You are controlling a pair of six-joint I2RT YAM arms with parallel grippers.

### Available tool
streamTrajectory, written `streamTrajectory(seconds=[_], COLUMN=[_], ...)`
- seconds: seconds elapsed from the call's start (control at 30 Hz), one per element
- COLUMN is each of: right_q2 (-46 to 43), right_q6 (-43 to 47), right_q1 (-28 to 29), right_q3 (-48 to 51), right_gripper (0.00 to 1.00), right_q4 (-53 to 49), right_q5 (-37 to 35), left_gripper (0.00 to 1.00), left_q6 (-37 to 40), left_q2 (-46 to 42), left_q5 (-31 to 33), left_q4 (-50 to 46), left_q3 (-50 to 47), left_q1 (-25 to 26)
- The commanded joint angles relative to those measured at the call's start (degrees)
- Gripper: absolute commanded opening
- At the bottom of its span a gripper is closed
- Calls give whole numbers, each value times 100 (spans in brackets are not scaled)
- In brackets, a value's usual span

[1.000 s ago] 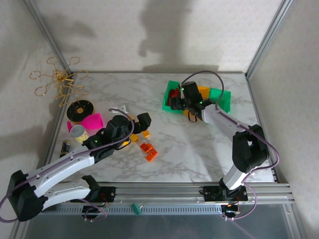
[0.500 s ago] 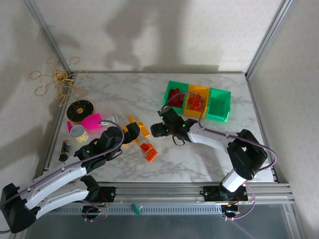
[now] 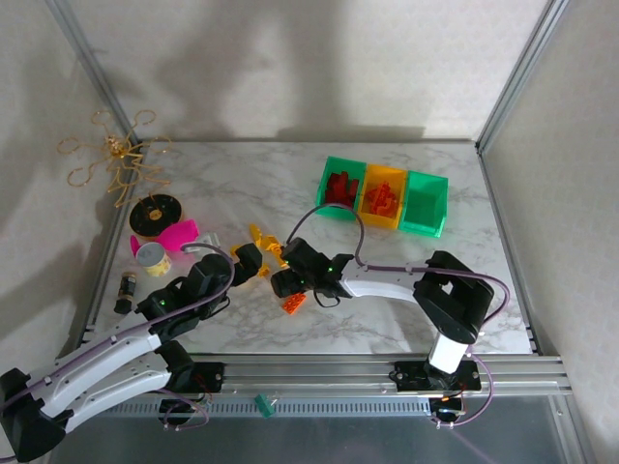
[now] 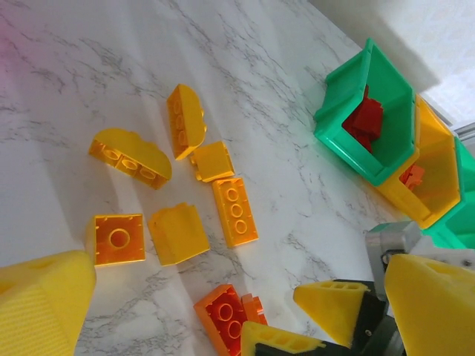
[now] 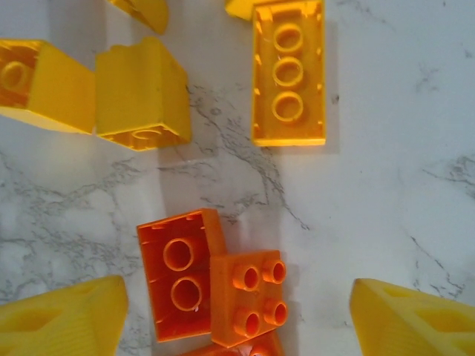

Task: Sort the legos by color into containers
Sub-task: Pick up the lego from the center of the table.

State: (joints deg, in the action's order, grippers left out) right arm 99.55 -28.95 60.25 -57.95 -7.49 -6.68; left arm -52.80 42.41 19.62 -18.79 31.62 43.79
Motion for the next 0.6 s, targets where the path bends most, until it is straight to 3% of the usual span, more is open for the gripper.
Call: streamTrajectory(seconds=[0.0, 0.57], right_q2=[96, 408], right_q6=[-176, -304], right_q1=[6, 9], right_q3=[79, 44], right_gripper=[73, 45], right_q4=[81, 189], right_q5=[-114, -131], left_gripper=[100, 100], left_q6=[-132, -38], left_q2=[-67, -5], left_q5=[218, 148], left_q4=[-176, -76], left_q3=[-128, -112], left_q1=[-20, -41])
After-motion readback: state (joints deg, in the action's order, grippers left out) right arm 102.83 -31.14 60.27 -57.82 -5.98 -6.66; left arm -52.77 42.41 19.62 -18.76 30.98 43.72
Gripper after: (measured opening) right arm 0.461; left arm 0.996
